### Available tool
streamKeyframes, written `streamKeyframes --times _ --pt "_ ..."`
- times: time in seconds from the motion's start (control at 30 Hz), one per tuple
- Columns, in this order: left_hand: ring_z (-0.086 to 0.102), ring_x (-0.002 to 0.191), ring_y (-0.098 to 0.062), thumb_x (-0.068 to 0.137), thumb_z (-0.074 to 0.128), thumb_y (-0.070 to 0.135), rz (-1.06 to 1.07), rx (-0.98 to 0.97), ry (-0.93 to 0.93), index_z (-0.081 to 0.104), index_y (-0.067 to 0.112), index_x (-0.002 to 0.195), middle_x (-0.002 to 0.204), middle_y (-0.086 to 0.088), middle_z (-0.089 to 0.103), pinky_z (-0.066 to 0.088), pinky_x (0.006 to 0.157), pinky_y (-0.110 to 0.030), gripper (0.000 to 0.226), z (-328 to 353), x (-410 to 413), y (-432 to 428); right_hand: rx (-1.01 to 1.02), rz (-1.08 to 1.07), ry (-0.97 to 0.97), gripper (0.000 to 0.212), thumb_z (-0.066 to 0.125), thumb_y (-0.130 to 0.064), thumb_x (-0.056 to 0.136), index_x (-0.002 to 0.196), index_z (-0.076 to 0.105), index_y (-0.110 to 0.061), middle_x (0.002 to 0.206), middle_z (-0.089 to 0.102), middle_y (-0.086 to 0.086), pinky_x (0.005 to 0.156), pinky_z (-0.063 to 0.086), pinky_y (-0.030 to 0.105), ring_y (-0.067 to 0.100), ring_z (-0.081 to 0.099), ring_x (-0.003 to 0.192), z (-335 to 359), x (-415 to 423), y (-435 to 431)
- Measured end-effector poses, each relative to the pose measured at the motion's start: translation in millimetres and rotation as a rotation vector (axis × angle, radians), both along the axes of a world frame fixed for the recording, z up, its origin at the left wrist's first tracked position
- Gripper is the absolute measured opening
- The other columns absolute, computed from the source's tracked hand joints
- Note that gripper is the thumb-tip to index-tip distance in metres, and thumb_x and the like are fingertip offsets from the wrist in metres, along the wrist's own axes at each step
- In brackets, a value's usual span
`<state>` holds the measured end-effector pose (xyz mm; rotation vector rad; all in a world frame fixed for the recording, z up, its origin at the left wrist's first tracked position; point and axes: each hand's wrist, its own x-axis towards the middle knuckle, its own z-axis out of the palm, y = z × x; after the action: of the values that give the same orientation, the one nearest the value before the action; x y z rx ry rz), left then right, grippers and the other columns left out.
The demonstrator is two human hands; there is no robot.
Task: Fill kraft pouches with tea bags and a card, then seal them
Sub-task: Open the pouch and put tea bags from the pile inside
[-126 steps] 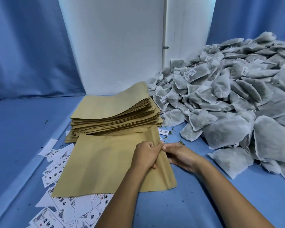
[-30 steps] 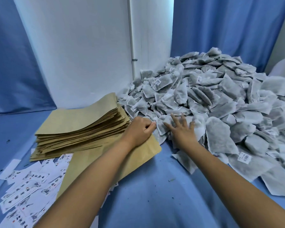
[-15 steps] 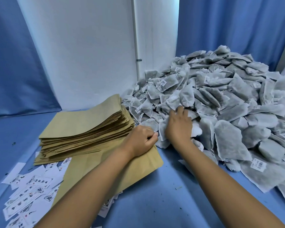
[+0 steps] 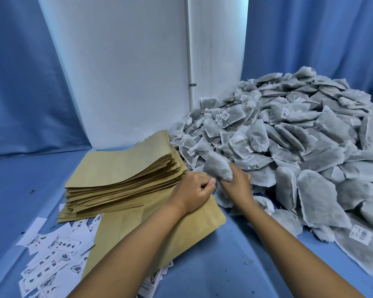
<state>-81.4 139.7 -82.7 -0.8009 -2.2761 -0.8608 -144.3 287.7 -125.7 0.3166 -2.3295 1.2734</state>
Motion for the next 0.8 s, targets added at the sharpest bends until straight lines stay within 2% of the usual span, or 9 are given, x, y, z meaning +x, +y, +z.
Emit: streamKeyframes --times 0.1,0.17,0.2,0.3,0.47,0.57,0.67,0.73,0.8 --pt "0.027 0.048 -0.010 0.089 0.048 0.012 0.009 0.026 0.008 0.033 0.017 0.052 0.049 0.003 0.030 0.022 0.055 -0.022 0.041 1.2 1.9 -6.4 -0.705 0.260 -0.176 0.018 0.068 -0.003 0.081 0.096 0.065 -0.014 0.087 0.070 0.005 0.066 0.055 0.030 0.019 0.069 0.076 25.5 15.7 3.3" --pt "0.027 0.047 -0.008 0.090 0.047 0.016 0.036 0.063 0.028 0.033 0.016 0.050 0.048 0.002 0.030 0.021 0.055 -0.020 0.042 2.2 3.0 -9.7 -1.108 0.547 -0.497 0.016 0.063 -0.004 0.082 0.098 0.060 -0.003 0.081 0.069 0.015 0.057 0.057 0.033 0.024 0.070 0.069 40.7 22.8 6.5" --pt "0.029 0.048 -0.008 0.089 0.048 0.017 0.059 0.090 0.044 0.034 0.016 0.049 0.048 0.004 0.030 0.020 0.055 -0.021 0.042 3.1 3.5 -11.2 -1.159 0.653 -0.681 0.022 0.059 -0.004 0.084 0.104 0.056 0.002 0.084 0.068 0.019 0.060 0.059 0.036 0.027 0.070 0.072 46.3 27.1 6.8" --pt "0.030 0.050 -0.007 0.088 0.045 0.023 0.090 0.148 0.112 0.036 0.021 0.049 0.047 0.007 0.031 0.019 0.053 -0.023 0.040 5.6 6.9 -15.6 -0.895 0.795 -1.020 0.020 0.050 0.000 0.088 0.106 0.055 0.007 0.085 0.069 0.020 0.066 0.060 0.034 0.025 0.070 0.073 50.1 39.9 0.3" --pt "0.029 0.046 -0.002 0.087 0.040 0.016 0.045 0.371 0.139 0.033 0.018 0.048 0.047 0.009 0.029 0.025 0.051 -0.018 0.039 10.8 13.9 -25.3 -0.612 0.846 -1.138 0.018 0.049 0.001 0.089 0.087 0.066 0.003 0.081 0.068 0.014 0.068 0.058 0.031 0.020 0.069 0.071 58.0 39.7 0.0" --pt "0.030 0.047 0.000 0.087 0.041 0.012 0.028 0.382 0.180 0.031 0.018 0.049 0.049 0.014 0.027 0.026 0.052 -0.012 0.040 16.8 14.7 -31.3 -0.172 0.744 -1.076 0.006 0.060 -0.002 0.084 0.089 0.062 -0.003 0.087 0.065 0.012 0.078 0.048 0.031 0.020 0.063 0.077 50.9 43.3 -8.8" --pt "0.032 0.046 -0.010 0.088 0.041 0.015 0.040 0.304 0.153 0.037 0.005 0.043 0.046 0.003 0.034 0.033 0.052 -0.024 0.047 12.1 13.8 -23.9 0.292 0.633 -0.769 0.012 0.053 -0.001 0.089 0.097 0.061 -0.006 0.104 0.060 0.020 0.079 0.042 0.026 0.018 0.052 0.089 51.4 51.1 -38.0" --pt "0.032 0.047 -0.011 0.088 0.042 0.016 0.024 0.256 0.149 0.042 0.005 0.044 0.047 0.003 0.035 0.034 0.054 -0.026 0.045 5.6 13.8 -16.3 0.365 0.613 -0.605 0.026 0.049 0.001 0.094 0.118 0.055 0.007 0.121 0.054 0.025 0.074 0.036 0.008 0.014 0.044 0.100 55.8 52.3 -51.4" --pt "0.034 0.049 -0.014 0.088 0.040 0.020 0.061 0.172 0.149 0.046 0.004 0.046 0.047 0.000 0.038 0.034 0.057 -0.027 0.045 2.1 14.9 -15.7 0.415 0.696 -0.552 0.028 0.049 0.004 0.092 0.120 0.053 0.007 0.114 0.055 0.020 0.064 0.034 0.002 0.014 0.047 0.100 56.6 51.9 -53.6"
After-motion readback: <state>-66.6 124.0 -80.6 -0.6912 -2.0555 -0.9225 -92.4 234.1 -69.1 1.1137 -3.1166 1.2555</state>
